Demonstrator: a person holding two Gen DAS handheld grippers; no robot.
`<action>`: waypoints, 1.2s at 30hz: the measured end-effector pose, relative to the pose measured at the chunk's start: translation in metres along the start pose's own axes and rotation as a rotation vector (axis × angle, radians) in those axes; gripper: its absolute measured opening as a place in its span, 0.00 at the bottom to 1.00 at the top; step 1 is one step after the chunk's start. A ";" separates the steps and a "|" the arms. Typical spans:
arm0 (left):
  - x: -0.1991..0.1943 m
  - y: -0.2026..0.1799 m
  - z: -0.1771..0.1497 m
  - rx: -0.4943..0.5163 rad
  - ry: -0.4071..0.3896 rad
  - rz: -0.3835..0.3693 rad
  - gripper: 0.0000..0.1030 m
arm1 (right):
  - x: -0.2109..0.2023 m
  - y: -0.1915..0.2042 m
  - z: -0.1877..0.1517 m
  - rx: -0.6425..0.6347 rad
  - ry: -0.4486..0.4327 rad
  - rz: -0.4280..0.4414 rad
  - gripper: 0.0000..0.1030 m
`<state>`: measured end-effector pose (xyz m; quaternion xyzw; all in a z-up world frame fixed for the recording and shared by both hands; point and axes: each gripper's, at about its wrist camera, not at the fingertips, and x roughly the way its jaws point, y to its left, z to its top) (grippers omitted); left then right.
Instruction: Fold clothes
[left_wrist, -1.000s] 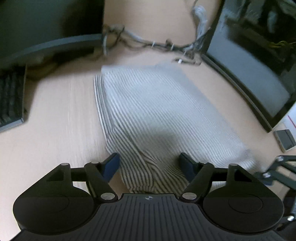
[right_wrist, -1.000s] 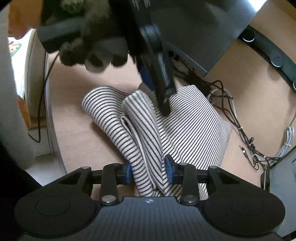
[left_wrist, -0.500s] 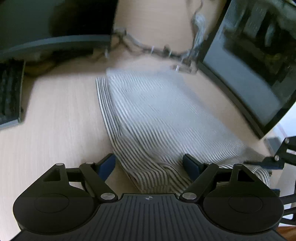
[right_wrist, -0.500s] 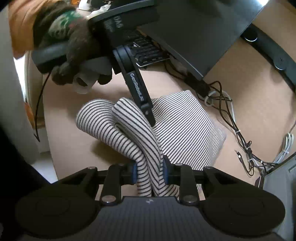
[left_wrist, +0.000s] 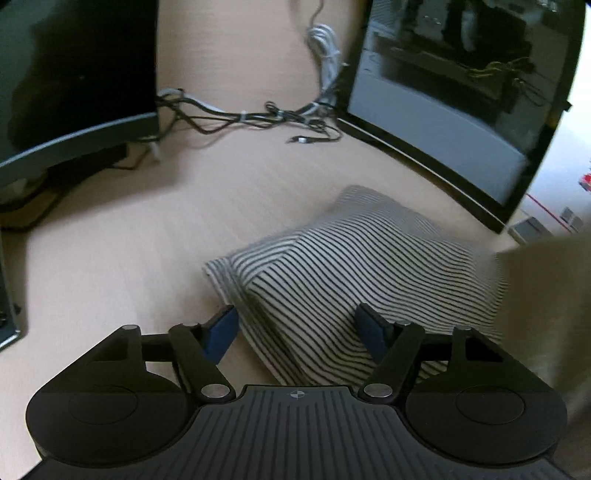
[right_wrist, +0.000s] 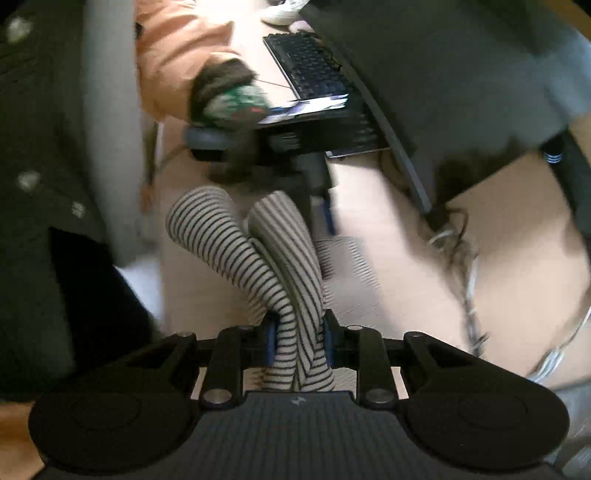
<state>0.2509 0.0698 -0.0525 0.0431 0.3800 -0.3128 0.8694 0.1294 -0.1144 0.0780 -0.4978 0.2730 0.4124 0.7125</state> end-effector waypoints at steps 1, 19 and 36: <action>0.000 0.004 -0.002 -0.013 -0.002 -0.019 0.69 | 0.011 -0.013 0.000 -0.016 -0.004 -0.009 0.24; -0.075 0.033 -0.001 -0.203 -0.116 -0.065 0.87 | 0.150 -0.076 -0.016 0.145 -0.069 0.016 0.15; -0.008 -0.010 0.004 -0.139 0.088 -0.159 0.78 | 0.110 -0.091 -0.102 0.970 -0.213 -0.144 0.72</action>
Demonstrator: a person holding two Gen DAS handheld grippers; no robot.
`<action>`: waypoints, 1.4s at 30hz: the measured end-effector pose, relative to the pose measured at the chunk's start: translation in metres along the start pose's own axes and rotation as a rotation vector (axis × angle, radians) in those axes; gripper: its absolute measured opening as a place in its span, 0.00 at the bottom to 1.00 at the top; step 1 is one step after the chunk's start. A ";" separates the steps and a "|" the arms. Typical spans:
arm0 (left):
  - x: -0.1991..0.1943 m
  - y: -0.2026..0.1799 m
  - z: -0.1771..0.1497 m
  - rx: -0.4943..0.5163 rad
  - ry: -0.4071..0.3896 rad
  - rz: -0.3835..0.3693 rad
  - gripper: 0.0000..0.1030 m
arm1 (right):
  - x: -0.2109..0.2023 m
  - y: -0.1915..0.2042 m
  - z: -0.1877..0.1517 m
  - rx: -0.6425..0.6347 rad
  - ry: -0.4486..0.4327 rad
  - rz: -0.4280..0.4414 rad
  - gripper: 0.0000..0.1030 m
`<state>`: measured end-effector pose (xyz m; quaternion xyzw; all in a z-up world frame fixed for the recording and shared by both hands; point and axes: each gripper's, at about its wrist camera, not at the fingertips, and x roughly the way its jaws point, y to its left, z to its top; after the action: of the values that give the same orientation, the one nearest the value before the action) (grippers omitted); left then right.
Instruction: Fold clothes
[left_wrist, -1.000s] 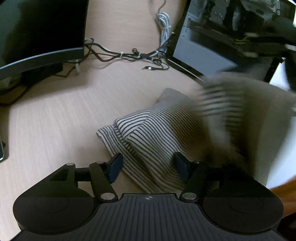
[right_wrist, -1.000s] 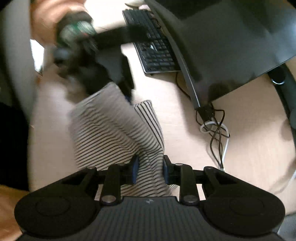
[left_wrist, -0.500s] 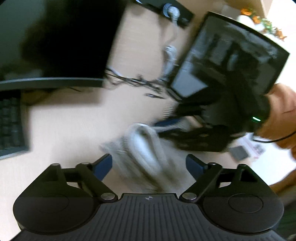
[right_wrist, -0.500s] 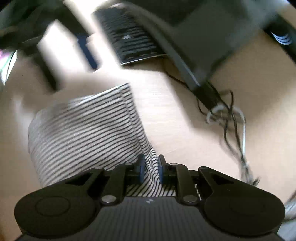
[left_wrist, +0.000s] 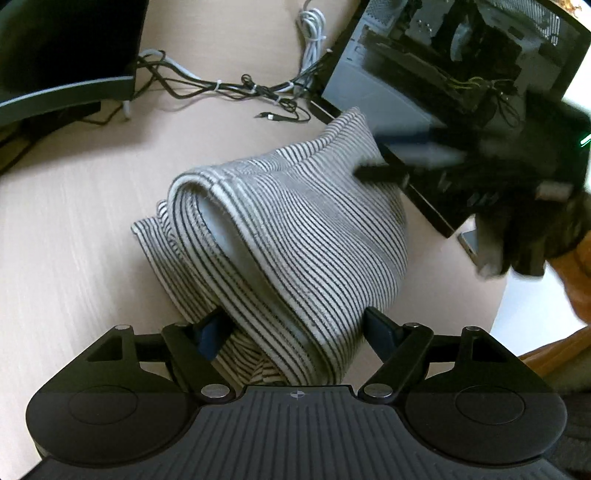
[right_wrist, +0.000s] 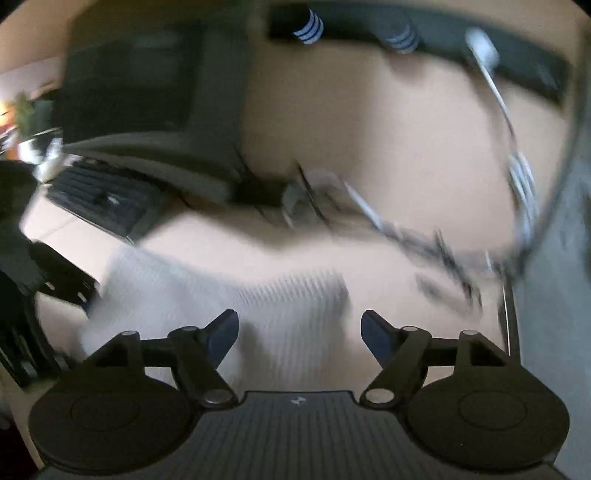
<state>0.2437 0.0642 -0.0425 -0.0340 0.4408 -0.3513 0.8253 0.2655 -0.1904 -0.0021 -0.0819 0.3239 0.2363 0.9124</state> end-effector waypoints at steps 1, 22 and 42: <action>0.000 0.001 -0.001 -0.004 -0.002 -0.005 0.75 | 0.004 -0.006 -0.007 0.075 0.008 0.019 0.72; -0.048 0.023 0.041 -0.120 -0.116 -0.016 0.57 | 0.096 -0.010 0.026 0.053 0.004 0.032 0.24; 0.031 0.064 0.063 -0.194 -0.023 0.023 0.82 | 0.018 -0.063 -0.027 0.564 0.022 0.057 0.39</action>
<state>0.3372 0.0780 -0.0495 -0.1127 0.4636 -0.2973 0.8270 0.2927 -0.2467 -0.0347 0.1820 0.3889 0.1615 0.8886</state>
